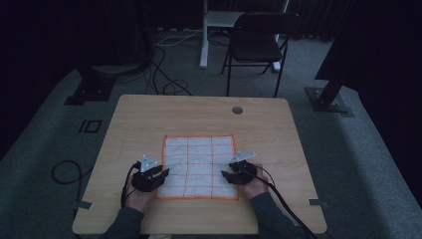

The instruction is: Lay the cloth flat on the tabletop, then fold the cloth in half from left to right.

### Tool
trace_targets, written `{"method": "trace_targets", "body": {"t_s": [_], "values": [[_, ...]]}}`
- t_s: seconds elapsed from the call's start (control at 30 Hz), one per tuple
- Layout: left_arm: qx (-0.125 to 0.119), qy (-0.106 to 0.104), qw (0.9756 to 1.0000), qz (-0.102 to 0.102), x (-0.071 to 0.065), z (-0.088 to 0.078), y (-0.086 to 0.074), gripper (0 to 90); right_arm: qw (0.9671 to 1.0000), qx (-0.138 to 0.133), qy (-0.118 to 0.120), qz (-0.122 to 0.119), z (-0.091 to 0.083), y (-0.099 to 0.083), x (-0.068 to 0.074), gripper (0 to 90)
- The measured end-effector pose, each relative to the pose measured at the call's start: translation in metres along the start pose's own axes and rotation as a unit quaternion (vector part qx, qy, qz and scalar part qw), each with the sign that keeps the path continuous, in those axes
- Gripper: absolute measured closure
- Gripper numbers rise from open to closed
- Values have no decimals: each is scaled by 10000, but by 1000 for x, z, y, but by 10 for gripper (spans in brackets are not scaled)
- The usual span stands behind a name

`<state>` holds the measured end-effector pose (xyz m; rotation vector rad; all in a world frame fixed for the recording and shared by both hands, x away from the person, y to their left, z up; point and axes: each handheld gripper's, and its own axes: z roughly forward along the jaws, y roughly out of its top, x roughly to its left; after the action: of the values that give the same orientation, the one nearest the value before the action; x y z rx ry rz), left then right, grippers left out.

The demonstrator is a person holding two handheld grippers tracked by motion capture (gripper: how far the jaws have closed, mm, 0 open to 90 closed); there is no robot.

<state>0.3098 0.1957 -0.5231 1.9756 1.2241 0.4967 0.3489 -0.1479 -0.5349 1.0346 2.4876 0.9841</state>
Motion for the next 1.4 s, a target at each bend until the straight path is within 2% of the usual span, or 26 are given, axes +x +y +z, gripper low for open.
{"method": "trace_targets", "body": {"t_s": [0.27, 0.43, 0.7, 1.13, 1.4], "values": [[58, 79, 9999, -40, 6, 10, 0, 649, 9999, -15, -53, -97, -6, -9, 3, 536], [253, 199, 9995, -3, 8, 20, -4, 649, 9998, -81, -32, -175, -9, -15, 1, 539], [215, 259, 9994, -44, 11, 22, -5, 643, 9998, -105, 22, -184, -11, -17, -5, 540], [170, 235, 9994, -190, 14, 22, -5, 620, 9997, -125, 26, -187, -11, -17, -5, 540], [153, 111, 9992, -363, 17, 27, -1, 586, 9997, -127, 39, -180, -11, -18, -6, 539]]}}
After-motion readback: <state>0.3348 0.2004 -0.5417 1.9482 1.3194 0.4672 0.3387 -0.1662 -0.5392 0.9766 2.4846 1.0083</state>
